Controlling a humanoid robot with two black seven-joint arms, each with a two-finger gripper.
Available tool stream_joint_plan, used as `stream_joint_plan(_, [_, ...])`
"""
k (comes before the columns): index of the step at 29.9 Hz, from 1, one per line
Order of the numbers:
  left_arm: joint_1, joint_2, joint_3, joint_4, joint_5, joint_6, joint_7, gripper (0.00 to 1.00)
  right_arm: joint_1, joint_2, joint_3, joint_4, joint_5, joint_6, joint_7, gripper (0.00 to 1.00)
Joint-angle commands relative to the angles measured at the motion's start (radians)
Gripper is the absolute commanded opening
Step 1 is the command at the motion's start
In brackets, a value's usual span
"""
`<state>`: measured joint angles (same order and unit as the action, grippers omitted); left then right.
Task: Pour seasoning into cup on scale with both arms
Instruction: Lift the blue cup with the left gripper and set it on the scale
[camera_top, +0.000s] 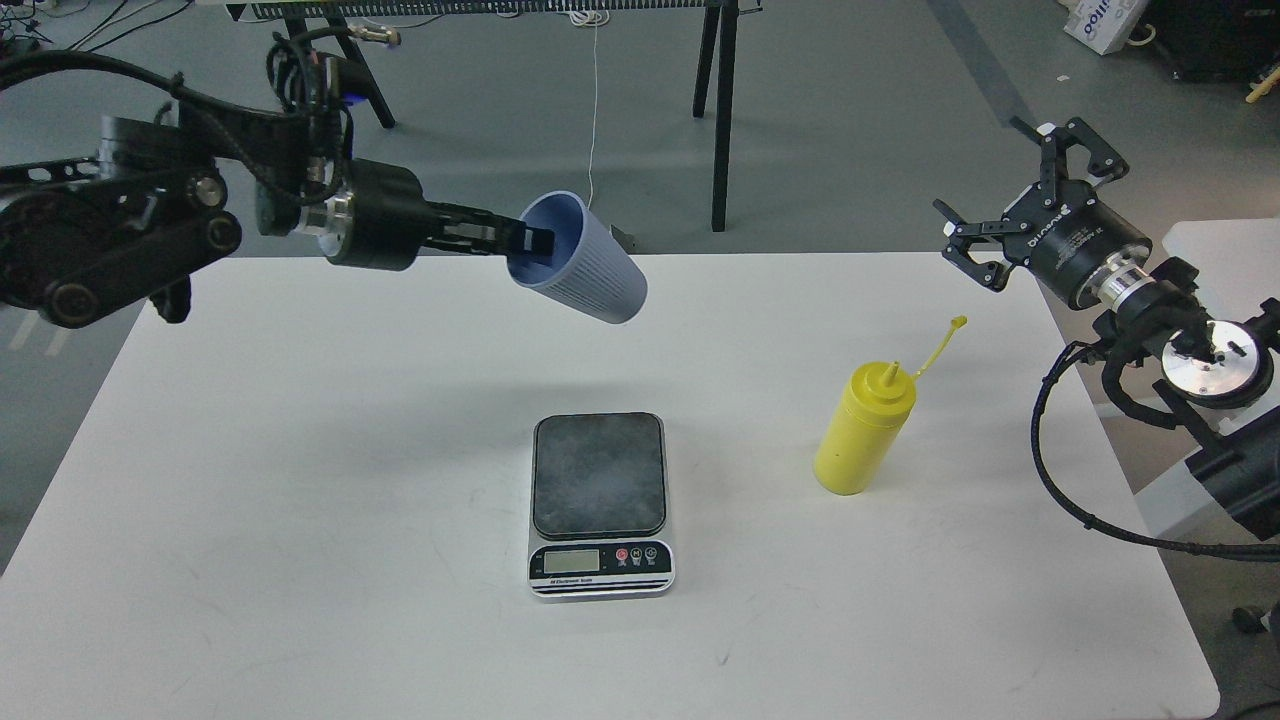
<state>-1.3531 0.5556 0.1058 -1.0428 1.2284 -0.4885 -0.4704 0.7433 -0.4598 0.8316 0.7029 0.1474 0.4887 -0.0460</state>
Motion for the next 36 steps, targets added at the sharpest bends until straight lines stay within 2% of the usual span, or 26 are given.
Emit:
stream_joint_plan(1, [0.035,-0.132,0.021,0.018,0.057,0.000,0.012,0.00,0.005,0.000,0.000,0.000,0.000,0.000,0.000,0.99])
stream_joint_plan(4, [0.063,-0.172,0.025,0.035,0.134,0.000,0.022,0.00,-0.001,-0.005,0.000,0.000,0.000,0.000,0.000,0.99])
stream_joint_plan(12, [0.126,-0.241,0.031,0.197,0.201,0.000,0.022,0.00,-0.008,-0.002,0.000,0.000,0.000,0.000,0.000,0.99])
stream_joint_plan(23, [0.163,-0.208,0.032,0.190,0.220,0.000,0.021,0.00,-0.008,0.001,0.000,-0.005,0.000,0.000,0.000,0.99])
stream_joint_plan(30, [0.157,-0.125,0.048,0.118,0.220,0.000,0.024,0.00,-0.019,0.001,0.000,-0.005,0.000,0.000,0.000,0.99])
stream_joint_plan(36, [0.157,-0.111,0.049,0.087,0.220,0.000,0.029,0.00,-0.021,0.003,0.000,-0.005,0.000,0.000,0.002,0.99])
